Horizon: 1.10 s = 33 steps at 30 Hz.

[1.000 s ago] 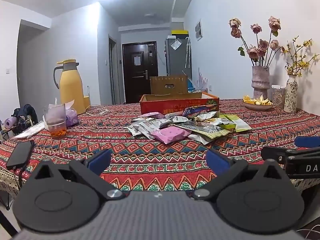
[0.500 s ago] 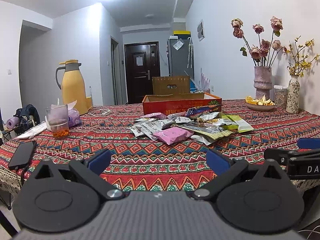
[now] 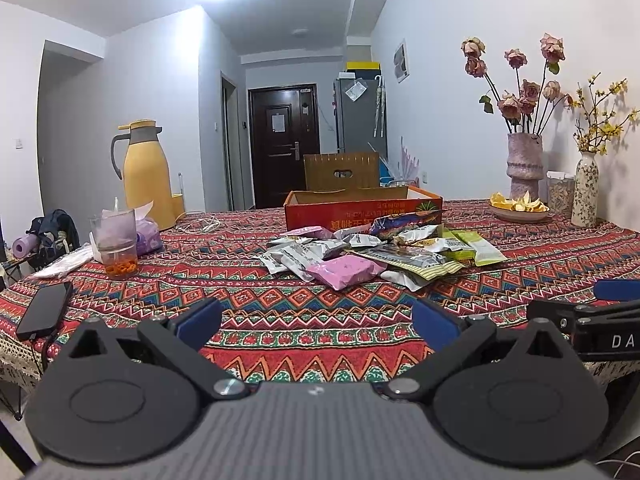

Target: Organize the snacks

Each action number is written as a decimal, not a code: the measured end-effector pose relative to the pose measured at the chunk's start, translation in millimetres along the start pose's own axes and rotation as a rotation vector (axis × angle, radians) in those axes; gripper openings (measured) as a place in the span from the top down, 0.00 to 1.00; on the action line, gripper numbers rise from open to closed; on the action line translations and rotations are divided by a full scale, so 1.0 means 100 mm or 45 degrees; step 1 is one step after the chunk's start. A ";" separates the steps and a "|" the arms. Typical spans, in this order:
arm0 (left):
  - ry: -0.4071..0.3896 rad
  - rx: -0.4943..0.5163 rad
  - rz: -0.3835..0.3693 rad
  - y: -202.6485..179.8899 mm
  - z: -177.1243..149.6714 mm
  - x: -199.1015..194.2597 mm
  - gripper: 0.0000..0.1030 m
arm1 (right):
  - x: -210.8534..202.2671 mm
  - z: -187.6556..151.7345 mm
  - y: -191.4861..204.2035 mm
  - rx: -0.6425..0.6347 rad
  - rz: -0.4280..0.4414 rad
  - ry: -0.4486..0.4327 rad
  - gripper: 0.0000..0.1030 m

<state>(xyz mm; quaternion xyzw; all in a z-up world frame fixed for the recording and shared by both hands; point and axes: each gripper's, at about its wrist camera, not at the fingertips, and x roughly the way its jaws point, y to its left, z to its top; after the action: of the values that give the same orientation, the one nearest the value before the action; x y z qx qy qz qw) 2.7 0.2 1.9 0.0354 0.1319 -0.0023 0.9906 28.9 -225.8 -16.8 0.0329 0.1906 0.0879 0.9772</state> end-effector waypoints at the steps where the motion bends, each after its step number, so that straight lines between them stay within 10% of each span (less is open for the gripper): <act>1: 0.000 0.000 0.000 0.00 0.00 0.00 0.00 | 0.00 0.00 0.00 0.000 0.000 0.000 0.00; 33: 0.036 -0.022 0.039 0.08 0.09 0.15 0.00 | 0.09 0.13 -0.02 -0.032 -0.020 -0.010 0.00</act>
<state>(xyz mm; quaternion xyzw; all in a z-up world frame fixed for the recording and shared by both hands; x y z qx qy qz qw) 19.6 7.5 6.8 0.0288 0.1454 0.0144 0.9889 42.5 -227.0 -8.5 0.0196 0.1861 0.0825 0.9789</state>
